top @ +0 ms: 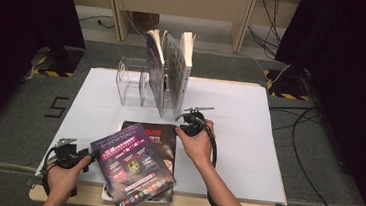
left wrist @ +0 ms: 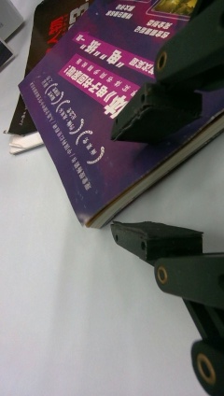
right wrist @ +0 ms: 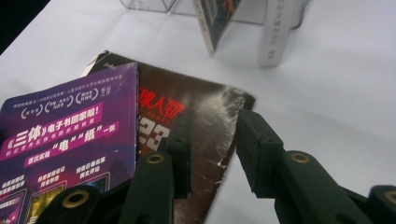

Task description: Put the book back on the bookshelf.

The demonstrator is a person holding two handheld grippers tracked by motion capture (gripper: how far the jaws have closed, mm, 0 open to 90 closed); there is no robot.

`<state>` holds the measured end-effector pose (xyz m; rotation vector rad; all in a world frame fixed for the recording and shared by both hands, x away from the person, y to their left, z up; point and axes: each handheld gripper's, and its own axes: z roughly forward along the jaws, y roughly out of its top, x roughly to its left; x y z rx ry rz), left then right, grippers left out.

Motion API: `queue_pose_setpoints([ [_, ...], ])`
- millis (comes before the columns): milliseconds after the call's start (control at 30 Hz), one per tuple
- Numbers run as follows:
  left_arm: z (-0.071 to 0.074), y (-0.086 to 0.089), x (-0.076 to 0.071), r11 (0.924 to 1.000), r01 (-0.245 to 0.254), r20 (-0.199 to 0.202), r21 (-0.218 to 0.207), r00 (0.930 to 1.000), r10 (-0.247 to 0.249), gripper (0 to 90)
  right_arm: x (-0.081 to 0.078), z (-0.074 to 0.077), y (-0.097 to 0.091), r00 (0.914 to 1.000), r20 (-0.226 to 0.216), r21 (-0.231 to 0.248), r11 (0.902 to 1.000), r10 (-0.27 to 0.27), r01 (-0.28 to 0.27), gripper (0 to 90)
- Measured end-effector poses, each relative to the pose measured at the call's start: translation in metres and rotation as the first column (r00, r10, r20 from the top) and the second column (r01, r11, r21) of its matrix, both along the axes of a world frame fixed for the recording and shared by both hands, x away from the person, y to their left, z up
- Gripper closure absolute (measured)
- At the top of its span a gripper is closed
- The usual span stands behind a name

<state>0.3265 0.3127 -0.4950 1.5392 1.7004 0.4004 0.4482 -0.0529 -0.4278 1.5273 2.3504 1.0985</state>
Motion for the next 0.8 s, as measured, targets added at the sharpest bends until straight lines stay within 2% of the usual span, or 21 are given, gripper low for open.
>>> queue_pose_setpoints([
  [200, 0.001, -0.005, 0.005, 0.9993, 0.018, -0.009, 0.033, 0.9998, -0.018, 54.5, -0.001, -0.008, 0.003, 0.999, -0.034, -0.011, 0.9996, 0.027, -0.028, 68.3],
  [400, 0.002, -0.009, 0.011, 0.9977, 0.033, 0.001, 0.06, 0.9994, -0.033, 60.1, -0.003, -0.014, 0.008, 0.9958, -0.081, -0.008, 0.999, 0.043, -0.044, 68.8],
  [567, 0.002, -0.017, 0.018, 0.9963, 0.055, 0.011, 0.065, 0.9984, -0.056, 60.5, -0.003, -0.02, 0.008, 0.9936, -0.098, -0.013, 0.9982, 0.056, -0.058, 68.9],
  [800, 0.003, -0.036, 0.026, 0.9909, 0.111, 0.032, 0.077, 0.9931, -0.113, 61.1, -0.005, -0.025, 0.007, 0.99, -0.126, -0.01, 0.9978, 0.063, -0.065, 68.3],
])
